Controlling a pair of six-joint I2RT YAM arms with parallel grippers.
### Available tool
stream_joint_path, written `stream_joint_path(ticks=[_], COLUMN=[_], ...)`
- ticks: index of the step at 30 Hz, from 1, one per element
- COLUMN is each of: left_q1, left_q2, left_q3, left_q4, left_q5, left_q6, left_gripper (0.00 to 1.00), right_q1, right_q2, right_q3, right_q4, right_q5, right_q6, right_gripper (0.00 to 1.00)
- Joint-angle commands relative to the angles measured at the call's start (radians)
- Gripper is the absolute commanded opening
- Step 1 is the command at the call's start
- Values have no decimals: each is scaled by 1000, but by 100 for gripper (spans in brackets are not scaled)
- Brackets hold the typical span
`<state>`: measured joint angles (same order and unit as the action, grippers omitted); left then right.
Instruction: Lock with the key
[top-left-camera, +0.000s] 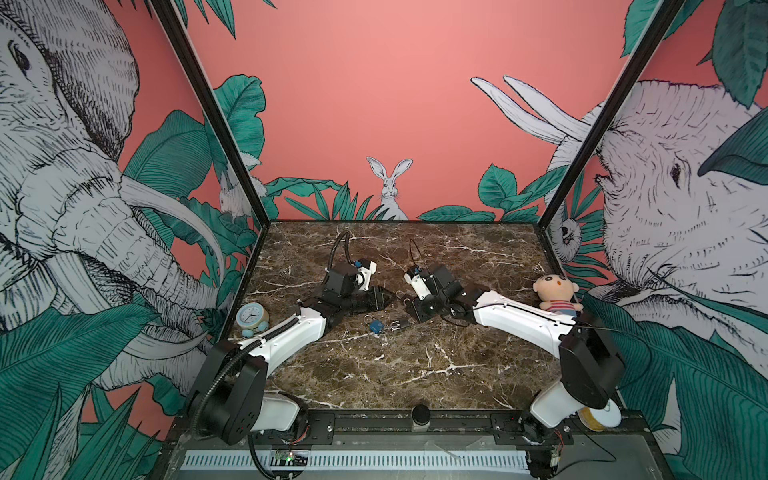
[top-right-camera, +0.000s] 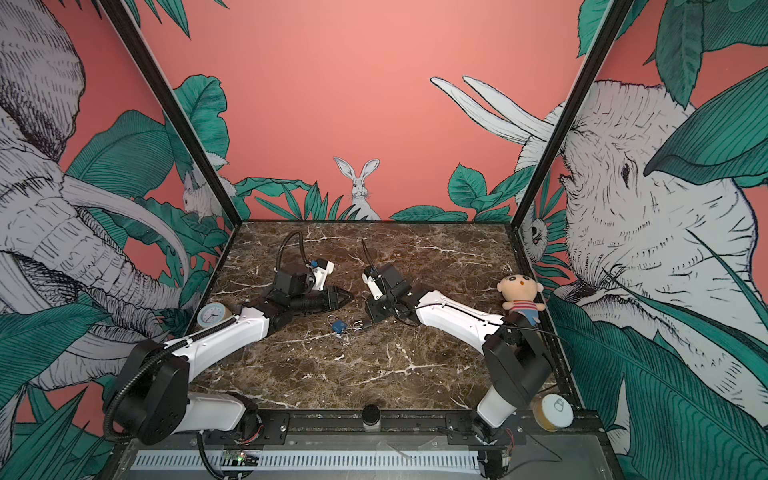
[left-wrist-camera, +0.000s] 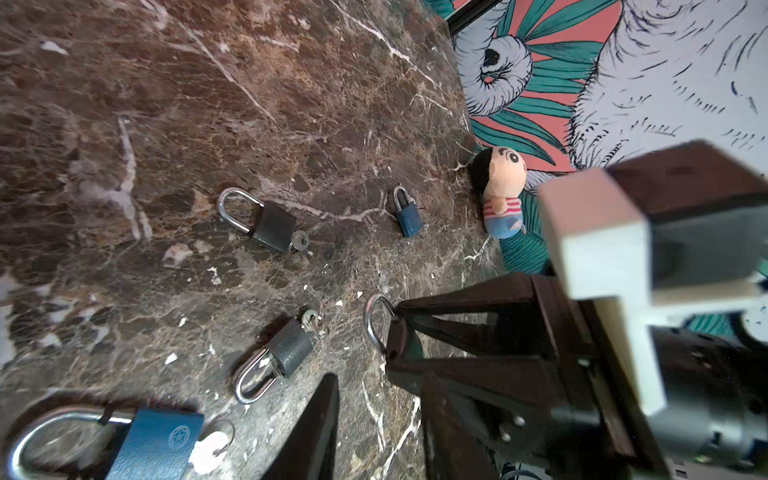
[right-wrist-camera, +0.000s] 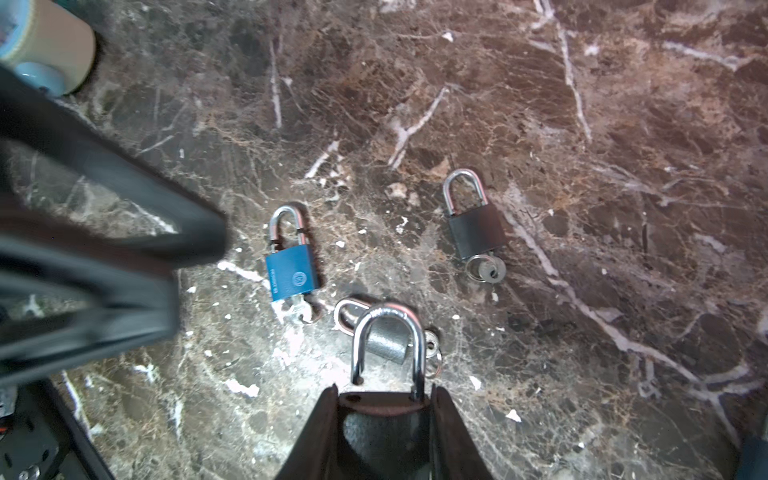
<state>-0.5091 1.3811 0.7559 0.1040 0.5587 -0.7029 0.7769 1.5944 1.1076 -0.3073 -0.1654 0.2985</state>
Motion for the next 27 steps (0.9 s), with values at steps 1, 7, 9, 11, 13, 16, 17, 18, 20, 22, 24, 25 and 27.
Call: stream_joint_path(ticks=[1, 7, 9, 11, 13, 16, 17, 18, 20, 22, 24, 25, 27], left_q1=[-18, -31, -33, -38, -40, -40, -40, -40, -41, -42, -40, -41, -43], left_q2=[18, 27, 29, 33, 39, 45, 45, 45, 49, 52, 55, 57, 59], left_q3=[26, 19, 17, 20, 21, 17, 16, 13, 15, 13, 16, 16, 16], left_q4=[78, 105, 112, 117, 116, 119, 121, 125, 127, 132, 134, 134, 138], left_q5=[34, 35, 35, 35, 35, 35, 35, 35, 35, 35, 35, 35, 35], left_q6=[-33, -41, -43, -43, -42, -43, -45, -45, -46, -46, -48, -49, -50], left_gripper=[36, 36, 36, 36, 36, 36, 36, 36, 36, 36, 36, 36, 35], right_q1=[13, 20, 21, 22, 24, 26, 27, 27, 28, 30, 31, 32, 33], right_q2=[-43, -53, -51, -47, -49, -51, -50, -50, -53, -55, -57, -57, -57], right_q3=[-2, 3, 6, 10, 16, 27, 31, 34, 36, 38, 41, 43, 44], right_q4=[24, 24, 23, 22, 22, 19, 16, 14, 13, 14, 14, 13, 14], right_q5=[10, 0, -3, -7, -9, -6, -6, -6, -8, -6, -7, -9, -10], right_q6=[-13, -11, -8, -7, -6, -8, -9, -9, -9, -8, -8, -6, -6], right_gripper=[20, 21, 21, 21, 21, 21, 21, 21, 21, 21, 21, 21, 21])
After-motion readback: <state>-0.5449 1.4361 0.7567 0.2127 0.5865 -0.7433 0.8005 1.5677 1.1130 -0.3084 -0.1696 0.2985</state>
